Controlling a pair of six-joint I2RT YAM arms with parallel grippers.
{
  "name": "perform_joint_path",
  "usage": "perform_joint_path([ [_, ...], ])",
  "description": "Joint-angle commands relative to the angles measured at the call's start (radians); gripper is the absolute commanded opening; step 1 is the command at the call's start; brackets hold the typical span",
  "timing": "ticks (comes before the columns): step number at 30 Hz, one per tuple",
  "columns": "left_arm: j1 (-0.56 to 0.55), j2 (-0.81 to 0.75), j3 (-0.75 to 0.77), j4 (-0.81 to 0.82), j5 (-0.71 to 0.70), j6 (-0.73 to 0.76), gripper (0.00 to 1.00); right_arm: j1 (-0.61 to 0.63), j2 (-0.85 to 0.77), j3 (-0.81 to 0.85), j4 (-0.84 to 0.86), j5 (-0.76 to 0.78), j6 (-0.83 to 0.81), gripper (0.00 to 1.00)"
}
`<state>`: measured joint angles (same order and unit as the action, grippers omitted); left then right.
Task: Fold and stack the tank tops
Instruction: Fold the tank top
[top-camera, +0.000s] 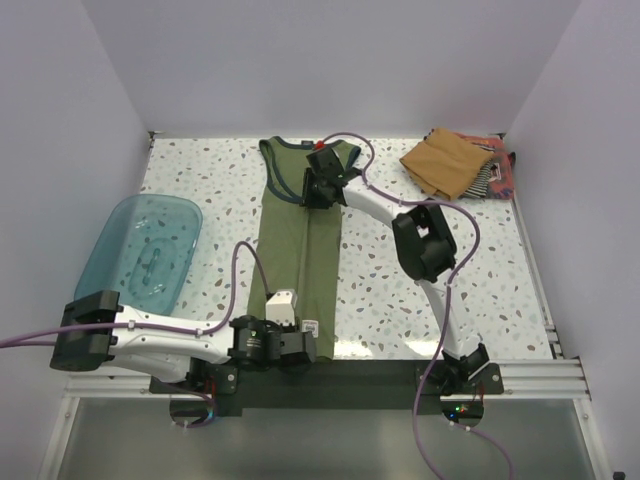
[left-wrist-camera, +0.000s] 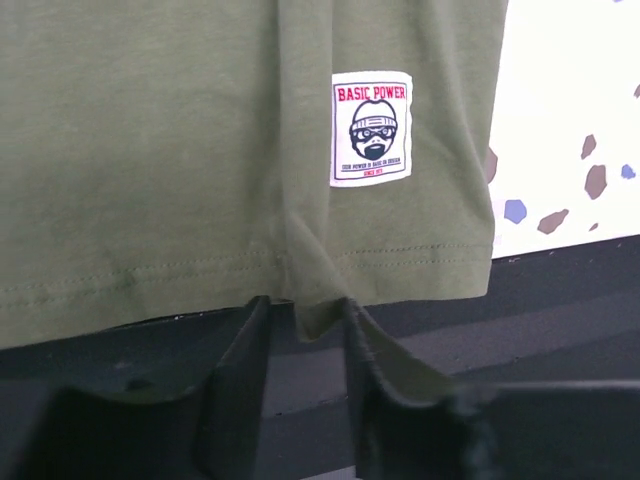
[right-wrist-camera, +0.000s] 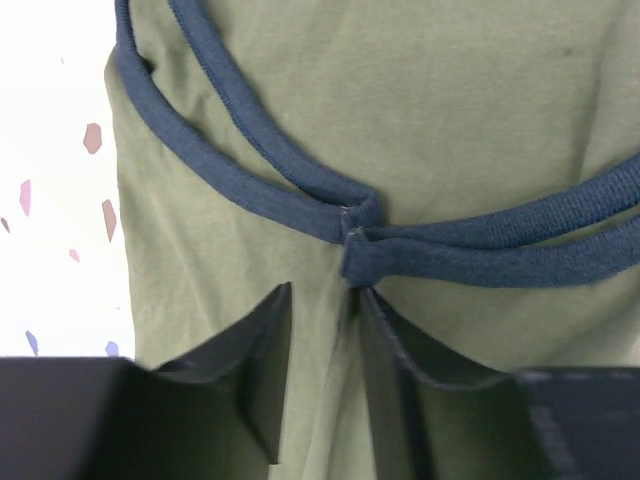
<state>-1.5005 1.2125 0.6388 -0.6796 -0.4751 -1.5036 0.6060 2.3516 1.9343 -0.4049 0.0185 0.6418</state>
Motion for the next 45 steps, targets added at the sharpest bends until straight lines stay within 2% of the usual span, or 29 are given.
perform_joint_path([
  [1, -0.009, -0.051, 0.048, -0.069, -0.074, -0.026, 0.41, 0.000, -0.043, 0.037, 0.028, -0.017, -0.024, 0.39],
  [2, -0.007, -0.062, 0.068, -0.095, -0.082, -0.030, 0.45, 0.000, -0.048, 0.044, 0.022, -0.017, -0.027, 0.44],
  [3, -0.007, -0.068, 0.081, -0.109, -0.092, -0.032, 0.48, 0.000, -0.052, 0.051, 0.015, -0.017, -0.031, 0.45],
  [6, -0.007, -0.080, 0.145, -0.198, -0.146, -0.049, 0.51, -0.003, -0.093, 0.058, -0.002, -0.017, -0.044, 0.52],
  [10, 0.041, -0.145, 0.214, -0.305, -0.220, -0.044, 0.52, -0.002, -0.153, 0.008, -0.008, 0.017, -0.042, 0.52],
  [16, 0.241, -0.286, 0.228, -0.256, -0.212, 0.166, 0.49, 0.012, -0.172, -0.057, 0.023, 0.017, -0.024, 0.52],
  [19, 0.270, -0.300, 0.252, -0.268, -0.229, 0.203, 0.49, 0.012, -0.146, -0.058, 0.064, -0.015, -0.001, 0.52],
  [23, 0.273, -0.291, 0.245, -0.227, -0.221, 0.232, 0.48, 0.012, -0.072, 0.017, 0.037, -0.054, 0.028, 0.51],
  [27, 0.275, -0.272, 0.159, -0.054, -0.174, 0.290, 0.40, 0.012, -0.026, 0.051, 0.031, -0.066, 0.055, 0.51],
  [29, 0.275, -0.246, 0.105, 0.084, -0.152, 0.345, 0.34, 0.014, -0.011, 0.052, 0.032, -0.063, 0.062, 0.51],
  [32, 0.273, -0.203, 0.049, 0.234, -0.114, 0.399, 0.21, 0.012, 0.012, 0.064, 0.025, -0.068, 0.068, 0.51],
  [34, 0.275, -0.173, 0.003, 0.322, -0.079, 0.417, 0.17, 0.012, 0.023, 0.074, 0.020, -0.075, 0.070, 0.51],
  [35, 0.273, -0.163, -0.013, 0.345, -0.068, 0.419, 0.12, 0.012, 0.028, 0.075, 0.017, -0.077, 0.070, 0.51],
  [41, 0.273, -0.091, -0.128, 0.451, -0.013, 0.387, 0.00, 0.011, 0.029, 0.083, 0.018, -0.072, 0.070, 0.51],
  [45, 0.261, -0.022, -0.166, 0.469, 0.019, 0.355, 0.00, 0.009, 0.029, 0.100, 0.021, -0.072, 0.078, 0.51],
])
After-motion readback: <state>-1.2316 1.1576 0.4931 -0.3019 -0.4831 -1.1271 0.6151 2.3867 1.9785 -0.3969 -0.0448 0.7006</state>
